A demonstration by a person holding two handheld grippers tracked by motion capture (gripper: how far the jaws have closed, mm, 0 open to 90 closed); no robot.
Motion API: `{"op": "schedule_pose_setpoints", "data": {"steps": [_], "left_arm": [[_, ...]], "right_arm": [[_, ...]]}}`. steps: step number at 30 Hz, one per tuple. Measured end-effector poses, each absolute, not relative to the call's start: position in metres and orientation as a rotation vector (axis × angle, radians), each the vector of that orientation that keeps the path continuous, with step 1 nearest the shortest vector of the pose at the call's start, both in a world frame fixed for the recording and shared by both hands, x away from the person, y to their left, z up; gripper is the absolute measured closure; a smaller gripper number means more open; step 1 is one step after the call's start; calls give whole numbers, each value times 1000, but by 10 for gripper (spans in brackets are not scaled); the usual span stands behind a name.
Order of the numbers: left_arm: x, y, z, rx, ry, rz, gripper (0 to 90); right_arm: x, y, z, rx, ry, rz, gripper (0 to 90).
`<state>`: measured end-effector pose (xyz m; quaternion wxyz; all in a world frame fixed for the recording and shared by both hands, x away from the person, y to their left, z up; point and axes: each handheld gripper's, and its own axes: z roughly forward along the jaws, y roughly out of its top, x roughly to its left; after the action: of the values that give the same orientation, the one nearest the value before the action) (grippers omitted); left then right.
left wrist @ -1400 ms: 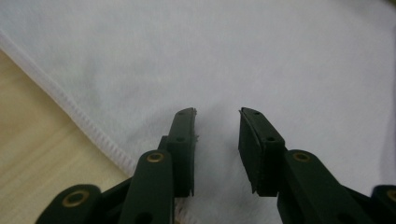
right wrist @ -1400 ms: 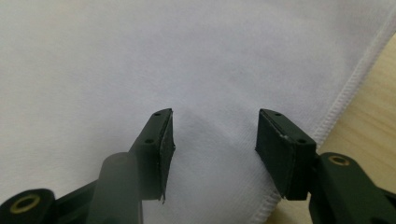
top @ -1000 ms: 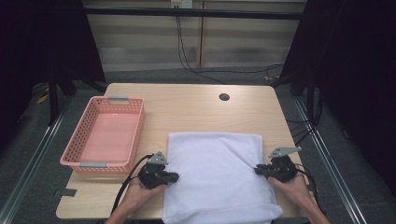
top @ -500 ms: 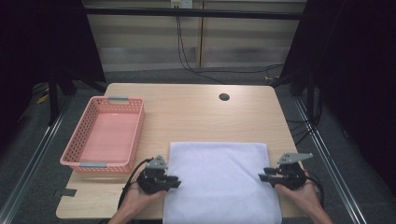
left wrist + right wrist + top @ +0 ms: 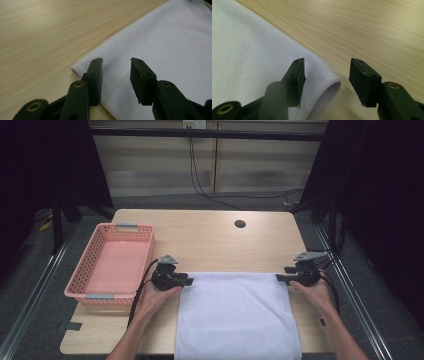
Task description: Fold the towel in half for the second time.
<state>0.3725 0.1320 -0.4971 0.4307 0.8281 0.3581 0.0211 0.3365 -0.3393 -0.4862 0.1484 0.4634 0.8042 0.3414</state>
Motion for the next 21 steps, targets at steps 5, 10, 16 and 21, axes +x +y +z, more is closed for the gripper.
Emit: {"op": "schedule_pose_setpoints", "data": {"steps": [5, 10, 16, 21], "left_arm": [[381, 140, -501, 2075, 934, 80, 561], [390, 135, -503, 2100, 949, 78, 495], [392, 127, -503, 2149, 863, 15, 717], [387, 125, -497, 2129, 823, -23, 818]], "right_arm": [[346, -338, -497, 1340, 2343, 976, 455], [348, -336, -501, 1326, 2355, 974, 479], [346, -336, -500, 1310, 2389, 1007, 642], [342, -337, -494, 1307, 2429, 1083, 833]]}}
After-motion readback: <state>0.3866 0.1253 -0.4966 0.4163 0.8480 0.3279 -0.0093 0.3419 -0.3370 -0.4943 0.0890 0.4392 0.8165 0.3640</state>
